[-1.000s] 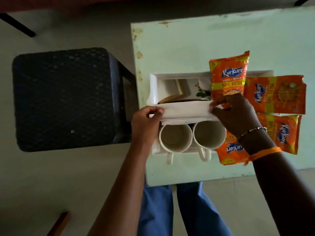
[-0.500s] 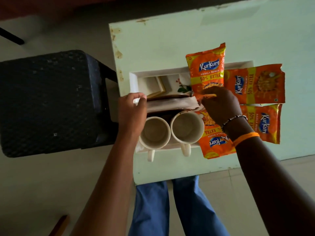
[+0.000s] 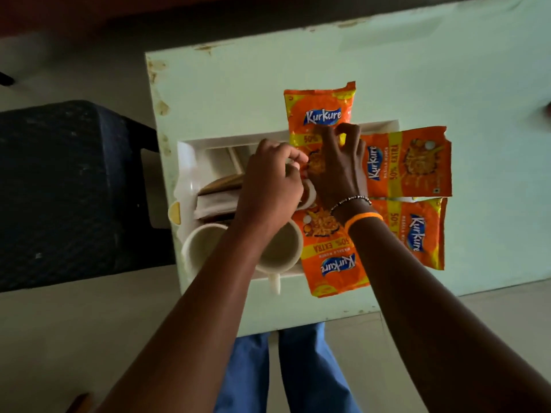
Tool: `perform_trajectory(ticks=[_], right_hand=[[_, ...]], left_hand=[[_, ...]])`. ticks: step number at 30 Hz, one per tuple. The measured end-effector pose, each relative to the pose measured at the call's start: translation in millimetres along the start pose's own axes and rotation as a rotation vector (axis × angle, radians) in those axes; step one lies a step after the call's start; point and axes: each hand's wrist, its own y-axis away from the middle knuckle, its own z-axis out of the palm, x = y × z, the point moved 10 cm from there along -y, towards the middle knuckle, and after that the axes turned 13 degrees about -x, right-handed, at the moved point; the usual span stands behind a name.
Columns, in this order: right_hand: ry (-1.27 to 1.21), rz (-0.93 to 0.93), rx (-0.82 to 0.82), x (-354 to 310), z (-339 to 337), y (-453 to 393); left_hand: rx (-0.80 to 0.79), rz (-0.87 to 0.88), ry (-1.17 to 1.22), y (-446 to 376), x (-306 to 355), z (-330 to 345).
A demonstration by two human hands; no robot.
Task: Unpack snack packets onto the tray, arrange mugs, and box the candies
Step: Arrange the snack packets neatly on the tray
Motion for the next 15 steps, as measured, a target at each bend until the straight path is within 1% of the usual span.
perform_trajectory(ticks=[2, 5, 7, 10, 13, 15], right_hand=[[-0.017, -0.029, 0.068, 5.6, -12.3, 9.1], [0.021, 0.063, 0.136, 40.1, -35.1, 25.4], [0.118, 0.115, 0.085, 61.4, -37.5, 29.7], [0.243, 0.071, -0.040, 73.7, -28.4, 23.6], [0.289, 0.020, -0.079, 74.8, -28.7, 10.3], [0.291, 0.002, -0.101, 76.0, -30.3, 4.4]], left_hand=[[-0.011, 0.010, 0.001, -2.7, 6.8, 10.1], [-0.103, 0.036, -0.070, -9.8, 19.6, 37.8], [-0.218, 0.047, -0.119, -15.8, 24.2, 61.2], [-0.337, 0.019, -0.257, -25.5, 21.4, 86.4], [-0.386, -0.034, -0.417, -33.7, 14.2, 98.4], [-0.381, -0.041, -0.455, -37.6, 14.5, 100.4]])
